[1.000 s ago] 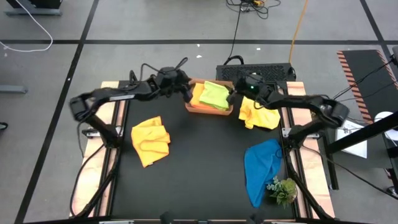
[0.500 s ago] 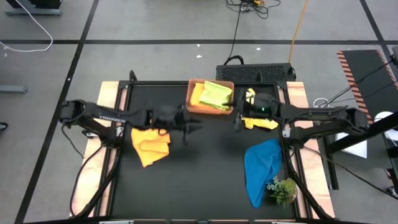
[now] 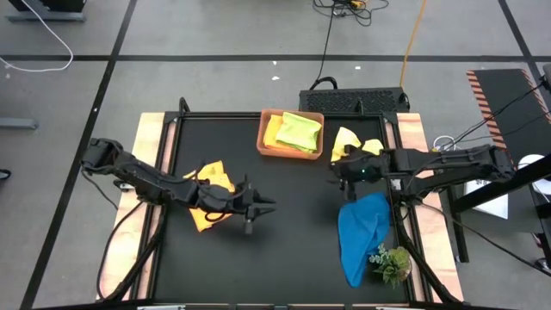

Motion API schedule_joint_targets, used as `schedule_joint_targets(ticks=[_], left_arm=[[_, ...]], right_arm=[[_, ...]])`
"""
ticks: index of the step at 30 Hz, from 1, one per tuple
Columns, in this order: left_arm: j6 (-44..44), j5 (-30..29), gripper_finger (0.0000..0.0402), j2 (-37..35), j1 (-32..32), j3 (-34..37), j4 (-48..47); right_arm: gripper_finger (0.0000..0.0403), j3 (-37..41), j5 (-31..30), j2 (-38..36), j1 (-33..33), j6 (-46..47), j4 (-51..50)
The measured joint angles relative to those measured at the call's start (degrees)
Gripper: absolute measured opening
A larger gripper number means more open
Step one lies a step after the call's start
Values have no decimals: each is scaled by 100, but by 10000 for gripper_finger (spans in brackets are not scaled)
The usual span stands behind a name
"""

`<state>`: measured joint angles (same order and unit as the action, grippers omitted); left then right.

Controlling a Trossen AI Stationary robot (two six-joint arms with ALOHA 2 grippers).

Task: Fold microfiber towels
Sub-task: Fold the blue microfiber towel

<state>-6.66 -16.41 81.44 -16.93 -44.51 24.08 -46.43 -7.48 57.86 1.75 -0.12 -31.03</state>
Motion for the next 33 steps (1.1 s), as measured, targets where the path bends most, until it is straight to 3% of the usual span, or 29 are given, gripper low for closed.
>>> schedule_joint_targets(ticks=[2, 5, 9, 15, 25, 29, 33], left_arm=[[-109, -23, 93, 59, -52, 8, 4], [-140, -25, 93, 72, -126, 17, -6], [-168, -24, 93, 203, -131, 22, -29], [-232, -58, 93, 496, -99, 19, 213], [37, -54, 93, 1009, 61, 13, 775], [29, -20, 93, 1091, 249, 10, 761], [5, -16, 93, 1103, 400, 10, 774]], right_arm=[[182, -83, 54, 11, -54, 359, -760], [173, -88, 606, 8, -104, 1017, -1495], [165, 235, 1353, 11, -266, 1718, -1621], [166, 1012, 1525, 9, -448, 2395, -1206], [163, 2312, 2279, 9, -452, 2786, 854], [134, 2369, 2250, 9, -449, 2496, 943], [80, 2264, 2250, 2, -407, 2159, 1220]])
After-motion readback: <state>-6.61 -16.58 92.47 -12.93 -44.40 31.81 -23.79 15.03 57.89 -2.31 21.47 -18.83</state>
